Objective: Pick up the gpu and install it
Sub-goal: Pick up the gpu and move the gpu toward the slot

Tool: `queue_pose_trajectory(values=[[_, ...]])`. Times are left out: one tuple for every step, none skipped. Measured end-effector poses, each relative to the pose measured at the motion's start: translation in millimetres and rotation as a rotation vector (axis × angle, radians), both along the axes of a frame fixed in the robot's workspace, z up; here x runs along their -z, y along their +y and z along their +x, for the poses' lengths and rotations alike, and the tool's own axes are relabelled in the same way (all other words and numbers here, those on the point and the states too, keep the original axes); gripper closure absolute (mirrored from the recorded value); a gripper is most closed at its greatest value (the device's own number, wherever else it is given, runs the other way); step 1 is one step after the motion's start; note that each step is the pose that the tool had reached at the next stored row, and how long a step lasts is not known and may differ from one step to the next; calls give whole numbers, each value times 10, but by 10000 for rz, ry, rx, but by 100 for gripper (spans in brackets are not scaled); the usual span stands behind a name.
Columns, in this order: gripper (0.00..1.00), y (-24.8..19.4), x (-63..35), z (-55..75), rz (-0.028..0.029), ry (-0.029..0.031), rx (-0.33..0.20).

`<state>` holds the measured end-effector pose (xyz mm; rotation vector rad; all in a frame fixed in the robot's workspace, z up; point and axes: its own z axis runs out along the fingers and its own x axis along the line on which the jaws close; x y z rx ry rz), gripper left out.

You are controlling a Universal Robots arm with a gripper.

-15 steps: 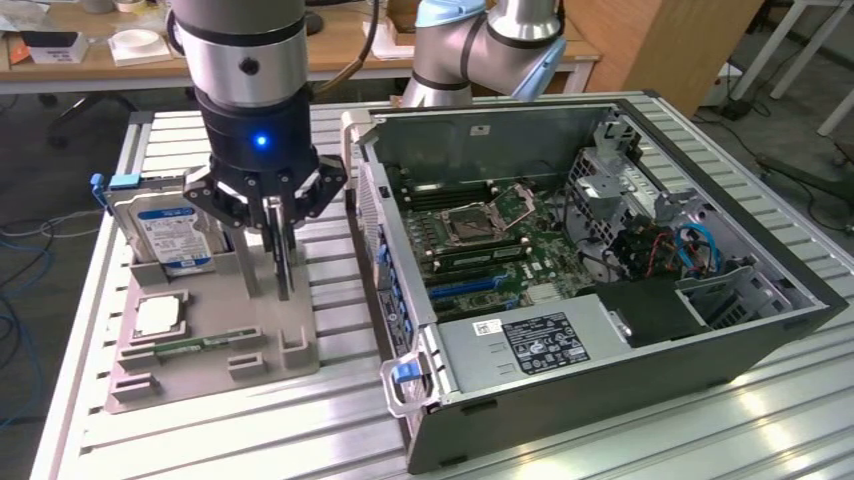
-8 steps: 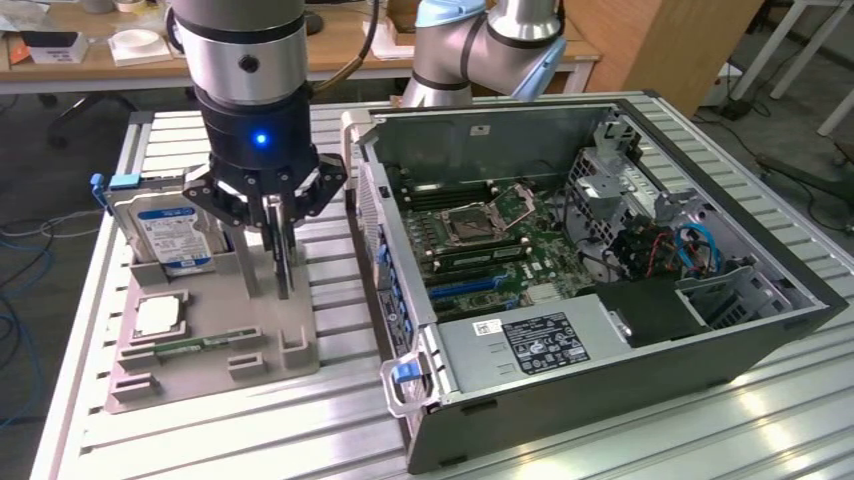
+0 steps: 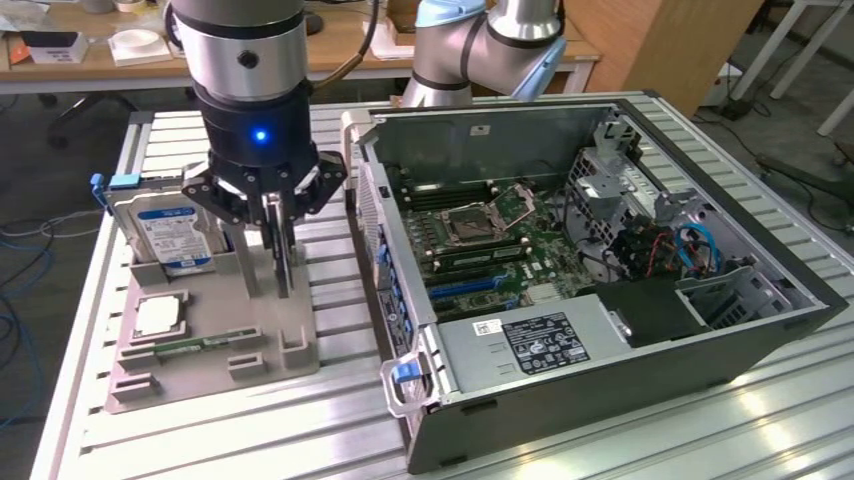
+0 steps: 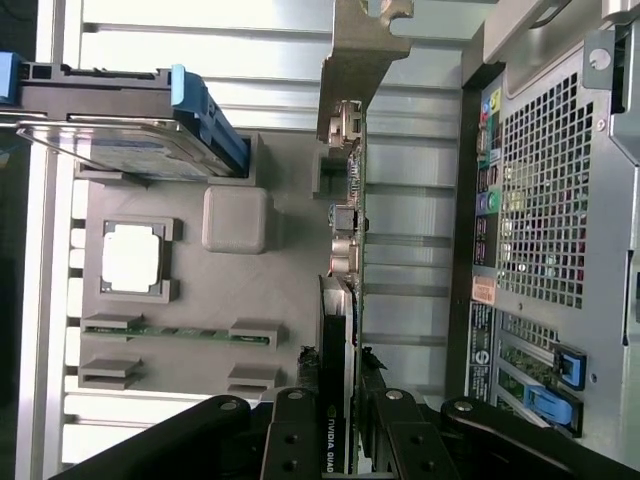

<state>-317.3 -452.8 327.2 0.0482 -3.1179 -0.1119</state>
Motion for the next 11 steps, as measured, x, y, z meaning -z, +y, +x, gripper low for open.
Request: queue_pose_trajectory(values=[[74, 0, -7, 0, 0, 1, -4], [74, 0, -13, 0, 0, 0, -9], [74, 0, -18, 0, 1, -1, -13], [74, 0, -24, 0, 1, -1, -17], [74, 0, -31, 0, 0, 0, -21], [74, 0, -41, 0, 0, 0, -27], [74, 0, -52, 0, 0, 0, -32], [74, 0, -62, 0, 0, 0, -38], [74, 0, -72, 0, 0, 0, -44], [74, 0, -80, 0, 0, 0, -51], [74, 0, -87, 0, 0, 0, -55]])
